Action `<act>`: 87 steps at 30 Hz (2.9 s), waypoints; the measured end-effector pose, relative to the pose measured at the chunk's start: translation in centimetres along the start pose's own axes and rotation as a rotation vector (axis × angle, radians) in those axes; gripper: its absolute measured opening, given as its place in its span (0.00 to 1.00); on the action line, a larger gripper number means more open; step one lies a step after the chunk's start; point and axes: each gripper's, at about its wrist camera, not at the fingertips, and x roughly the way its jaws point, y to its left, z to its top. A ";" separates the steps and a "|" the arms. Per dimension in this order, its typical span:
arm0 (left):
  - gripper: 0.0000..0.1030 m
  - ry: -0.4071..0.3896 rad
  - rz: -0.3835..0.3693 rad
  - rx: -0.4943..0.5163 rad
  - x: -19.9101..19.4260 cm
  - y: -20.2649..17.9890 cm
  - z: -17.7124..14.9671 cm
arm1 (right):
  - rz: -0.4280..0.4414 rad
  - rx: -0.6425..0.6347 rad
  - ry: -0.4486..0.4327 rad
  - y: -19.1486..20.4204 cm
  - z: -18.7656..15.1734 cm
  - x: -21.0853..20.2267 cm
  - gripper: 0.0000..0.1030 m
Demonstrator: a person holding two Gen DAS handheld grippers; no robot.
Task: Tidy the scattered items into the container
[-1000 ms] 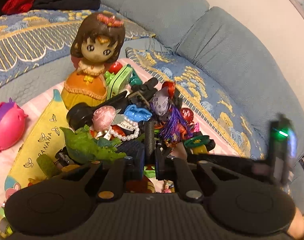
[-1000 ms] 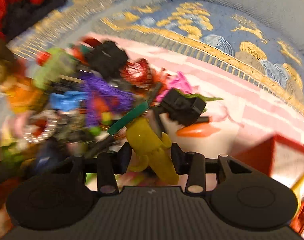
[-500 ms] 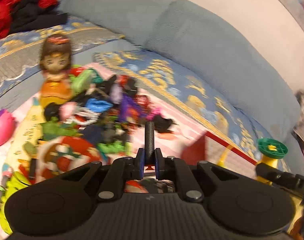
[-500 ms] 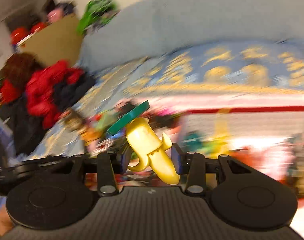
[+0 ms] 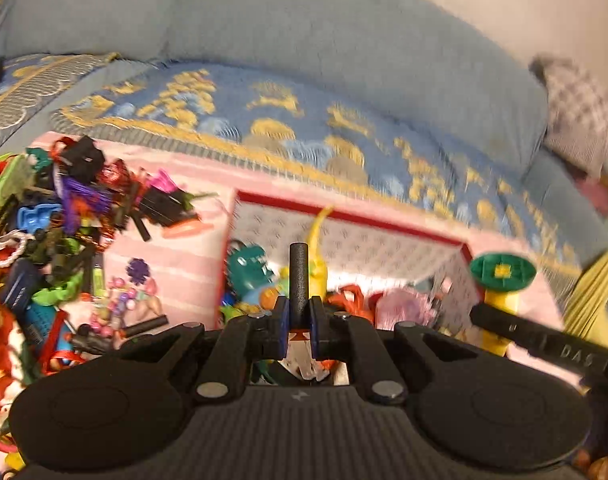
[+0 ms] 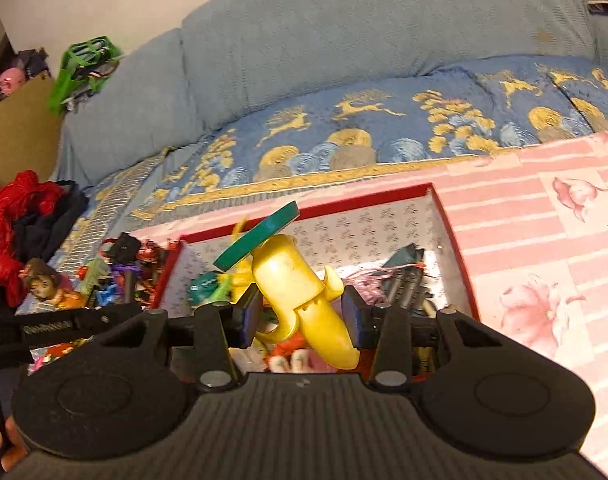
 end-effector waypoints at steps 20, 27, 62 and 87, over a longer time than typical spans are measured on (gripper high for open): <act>0.09 0.080 0.217 0.198 5.3 -4.3 -0.2 | -0.158 -0.019 0.011 -2.6 0.6 3.5 0.41; 0.09 0.082 0.234 0.208 5.7 -4.4 -0.1 | -0.165 -0.039 0.003 -2.2 0.5 3.4 0.41; 0.42 0.027 0.274 -0.008 -1.9 3.1 -3.9 | 0.069 -0.179 -0.005 6.8 -3.8 -1.4 0.59; 0.07 0.140 0.507 -0.221 -2.0 20.2 -6.0 | 0.215 -0.349 0.198 15.1 -8.3 4.0 0.59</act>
